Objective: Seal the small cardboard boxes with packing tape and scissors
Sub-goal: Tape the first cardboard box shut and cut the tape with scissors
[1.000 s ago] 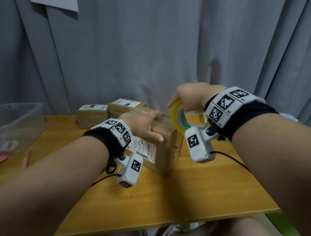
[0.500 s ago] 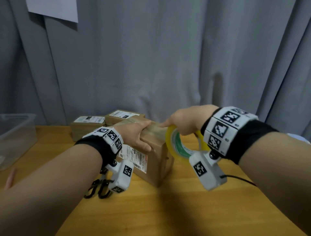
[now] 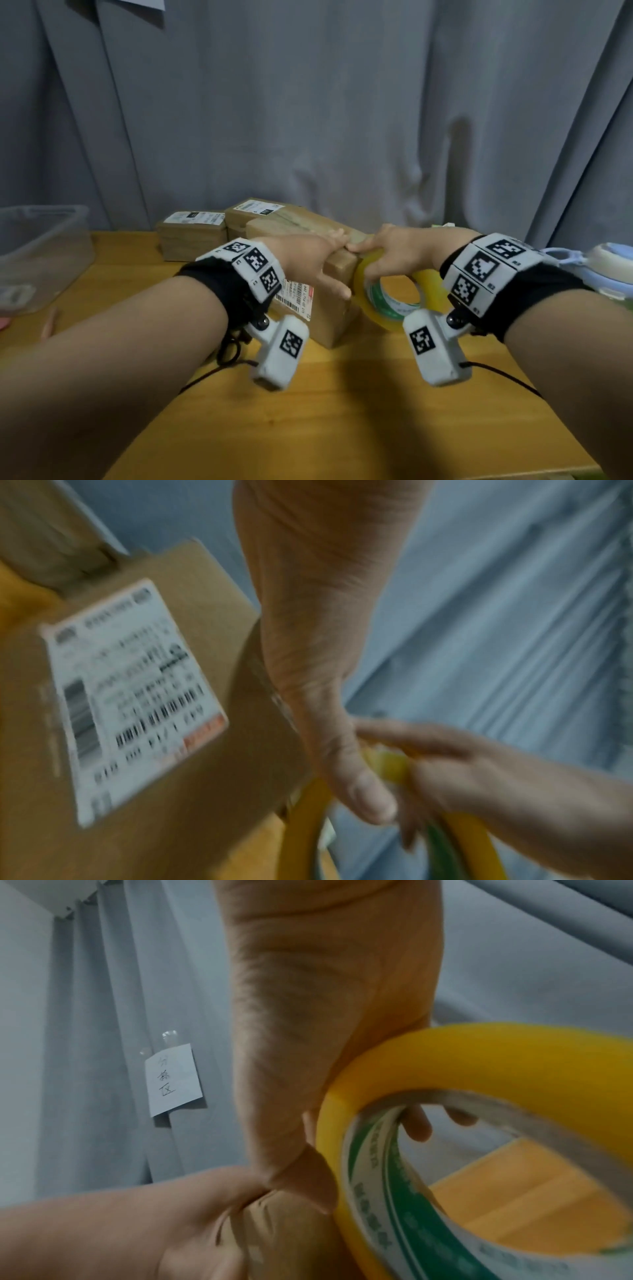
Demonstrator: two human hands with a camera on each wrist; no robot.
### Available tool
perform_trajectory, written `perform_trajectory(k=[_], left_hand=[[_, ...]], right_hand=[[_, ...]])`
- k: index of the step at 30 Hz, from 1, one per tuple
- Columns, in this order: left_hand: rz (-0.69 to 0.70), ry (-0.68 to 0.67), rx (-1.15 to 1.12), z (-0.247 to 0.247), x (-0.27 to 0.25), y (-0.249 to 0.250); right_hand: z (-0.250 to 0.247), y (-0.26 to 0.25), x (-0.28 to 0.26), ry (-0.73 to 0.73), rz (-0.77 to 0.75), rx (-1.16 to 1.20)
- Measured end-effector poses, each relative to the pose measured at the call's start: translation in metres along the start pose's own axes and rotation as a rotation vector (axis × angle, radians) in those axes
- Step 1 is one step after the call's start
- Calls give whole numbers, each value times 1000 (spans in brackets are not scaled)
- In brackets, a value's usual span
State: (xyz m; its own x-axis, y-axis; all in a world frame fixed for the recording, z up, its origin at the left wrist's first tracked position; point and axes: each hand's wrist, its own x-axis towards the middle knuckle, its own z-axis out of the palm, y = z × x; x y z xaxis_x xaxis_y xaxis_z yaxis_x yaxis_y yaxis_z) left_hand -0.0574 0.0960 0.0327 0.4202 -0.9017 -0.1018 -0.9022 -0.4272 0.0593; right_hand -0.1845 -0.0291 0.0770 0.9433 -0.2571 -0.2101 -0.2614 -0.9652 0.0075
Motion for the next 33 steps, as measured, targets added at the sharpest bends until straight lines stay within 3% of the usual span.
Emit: perform_trajectory(k=[6,10,15,17,21,25,29,33], left_hand=[[-174,80,96,-5,-11,-41],[-60,78,51,-1,-18,-10],[-36,283,7,14,-31,13],[-34,254,10,15,-31,10],[-15,240,44,14,-19,5],[14,276,5,15,-18,5],[-16,382,-160,15,-15,14],[-168,542,69,24,9,42]], right_hand=[[8,0,5,64,4,263],[17,5,3,180,-41,266],[19,-2,-1,233,-104,264],[21,1,-6,255,-104,366],[38,11,-19,444,-35,505],[77,-1,-10,238,-6,498],[84,-3,-2,221,11,485],[72,9,-6,218,55,520]])
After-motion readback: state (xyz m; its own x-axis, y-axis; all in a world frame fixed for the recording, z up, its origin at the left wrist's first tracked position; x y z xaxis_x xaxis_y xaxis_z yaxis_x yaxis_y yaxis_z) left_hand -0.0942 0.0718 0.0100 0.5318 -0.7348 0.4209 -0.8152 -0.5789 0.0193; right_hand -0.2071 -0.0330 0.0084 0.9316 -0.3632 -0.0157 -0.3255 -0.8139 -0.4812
